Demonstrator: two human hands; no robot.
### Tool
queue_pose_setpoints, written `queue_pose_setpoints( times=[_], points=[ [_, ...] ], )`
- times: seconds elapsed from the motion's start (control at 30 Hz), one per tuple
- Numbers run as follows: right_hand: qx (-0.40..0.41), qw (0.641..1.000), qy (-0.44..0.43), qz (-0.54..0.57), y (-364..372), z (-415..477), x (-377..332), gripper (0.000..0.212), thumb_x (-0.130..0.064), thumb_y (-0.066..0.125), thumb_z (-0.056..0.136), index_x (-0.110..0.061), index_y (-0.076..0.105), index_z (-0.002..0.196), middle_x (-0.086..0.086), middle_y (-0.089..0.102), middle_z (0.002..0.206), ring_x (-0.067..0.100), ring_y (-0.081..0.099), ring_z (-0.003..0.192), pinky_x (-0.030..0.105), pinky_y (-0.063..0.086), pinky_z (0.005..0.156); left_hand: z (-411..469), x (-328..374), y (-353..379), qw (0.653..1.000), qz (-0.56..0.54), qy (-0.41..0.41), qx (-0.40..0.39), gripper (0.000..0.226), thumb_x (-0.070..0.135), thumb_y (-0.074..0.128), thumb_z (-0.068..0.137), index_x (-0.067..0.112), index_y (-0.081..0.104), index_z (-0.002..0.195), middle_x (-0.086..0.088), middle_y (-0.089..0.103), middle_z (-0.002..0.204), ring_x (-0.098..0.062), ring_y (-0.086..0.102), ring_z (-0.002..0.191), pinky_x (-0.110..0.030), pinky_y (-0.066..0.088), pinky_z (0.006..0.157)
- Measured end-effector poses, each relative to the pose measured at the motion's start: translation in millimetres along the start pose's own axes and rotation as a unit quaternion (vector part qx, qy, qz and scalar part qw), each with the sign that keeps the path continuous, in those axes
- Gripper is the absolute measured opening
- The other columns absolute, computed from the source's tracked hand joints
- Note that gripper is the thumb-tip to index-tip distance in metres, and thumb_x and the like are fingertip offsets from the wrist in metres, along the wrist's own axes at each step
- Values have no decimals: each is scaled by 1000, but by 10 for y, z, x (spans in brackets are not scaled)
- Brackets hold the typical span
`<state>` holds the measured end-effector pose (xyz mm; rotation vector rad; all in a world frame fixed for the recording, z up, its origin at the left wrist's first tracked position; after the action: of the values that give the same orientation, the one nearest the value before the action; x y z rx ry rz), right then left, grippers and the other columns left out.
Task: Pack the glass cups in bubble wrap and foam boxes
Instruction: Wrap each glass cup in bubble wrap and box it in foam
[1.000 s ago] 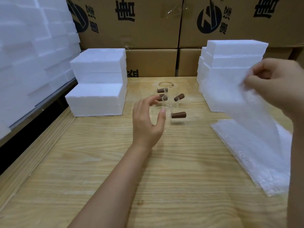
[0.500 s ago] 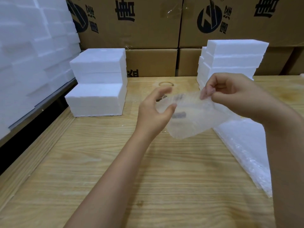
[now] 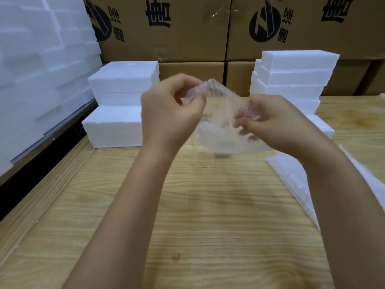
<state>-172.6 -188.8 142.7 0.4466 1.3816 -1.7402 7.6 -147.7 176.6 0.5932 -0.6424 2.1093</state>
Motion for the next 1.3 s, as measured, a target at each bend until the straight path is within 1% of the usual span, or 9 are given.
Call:
queue_pose_setpoints(
  times=[0.17, 0.27, 0.4, 0.53, 0.7, 0.87, 1.0, 1.13, 1.3],
  points=[
    [-80, 956, 25, 280, 426, 12, -90, 25, 0, 55, 92, -18, 68, 82, 8, 70, 85, 26, 67, 76, 45, 56, 73, 118, 123, -246, 997, -83, 5, -5, 12, 14, 69, 81, 25, 68, 84, 12, 67, 80, -6, 61, 79, -27, 52, 75],
    [-213, 898, 84, 377, 846, -60, -74, 27, 4, 52, 90, -15, 71, 92, 6, 73, 84, 17, 69, 71, 31, 59, 62, 146, -28, -278, 997, -56, -52, -14, 13, 13, 69, 79, 25, 67, 75, 10, 65, 74, -7, 58, 70, -29, 52, 70],
    [-243, 867, 169, 402, 1188, -122, 120, 26, 2, 53, 91, -12, 73, 82, 4, 70, 71, 15, 65, 62, 28, 55, 58, 98, -487, -131, 974, 44, -190, -117, 17, 12, 66, 79, 24, 69, 69, 11, 65, 63, 2, 51, 50, -16, 45, 52],
    [-185, 914, 215, 292, 1229, -118, 426, 12, -28, 61, 91, -20, 68, 87, -5, 67, 81, 10, 63, 70, 25, 54, 60, -55, -976, -34, 943, 124, -264, -162, 9, 19, 63, 85, 20, 70, 80, -1, 68, 80, -10, 54, 60, -22, 40, 54],
    [205, 975, 83, 19, 551, -21, 651, 24, -43, 57, 91, -21, 62, 82, -10, 54, 80, 0, 53, 71, 26, 39, 57, -212, -1362, -1, 945, 111, -288, -112, 11, 25, 63, 89, 27, 66, 79, 6, 65, 77, -4, 51, 61, -17, 37, 47],
    [51, 991, 120, -41, 794, 91, 1048, 36, -36, 51, 96, -25, 55, 130, 0, 49, 126, 22, 37, 123, 25, 29, 91, -315, -1525, 55, 937, 124, -301, -128, 6, 23, 65, 87, 25, 70, 83, 15, 58, 75, 2, 51, 66, -16, 34, 52],
    [14, 991, 122, 53, 886, 96, 1138, 28, -22, 56, 94, -25, 58, 122, -4, 62, 118, 8, 55, 87, 21, 42, 76, -321, -1561, 54, 934, 119, -307, -137, 9, 20, 64, 86, 23, 71, 81, 14, 60, 77, 1, 54, 65, -15, 37, 53],
    [-1, 984, 126, 127, 879, 108, 1157, 12, -16, 60, 93, -26, 63, 96, -3, 66, 100, 15, 59, 91, 29, 47, 81, -328, -1531, 67, 938, 96, -305, -135, 13, 18, 68, 84, 8, 75, 80, 4, 68, 75, 8, 53, 45, -5, 36, 41],
    [91, 970, 106, 199, 595, 104, 1074, 15, -17, 56, 95, -30, 60, 90, -5, 60, 79, 8, 54, 71, 12, 42, 61, -293, -1374, 76, 946, 101, -278, -134, 15, 19, 69, 83, 10, 74, 72, 3, 68, 69, 7, 52, 47, -9, 40, 46]
  ],
)
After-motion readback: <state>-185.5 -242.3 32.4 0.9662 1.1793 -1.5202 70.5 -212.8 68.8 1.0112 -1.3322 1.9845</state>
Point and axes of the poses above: each hand's wrist, its own z-axis towards the middle knuckle, its own y-axis out of the palm, x = y × z, the point moved 8 cm from there along z, towards the middle knuckle
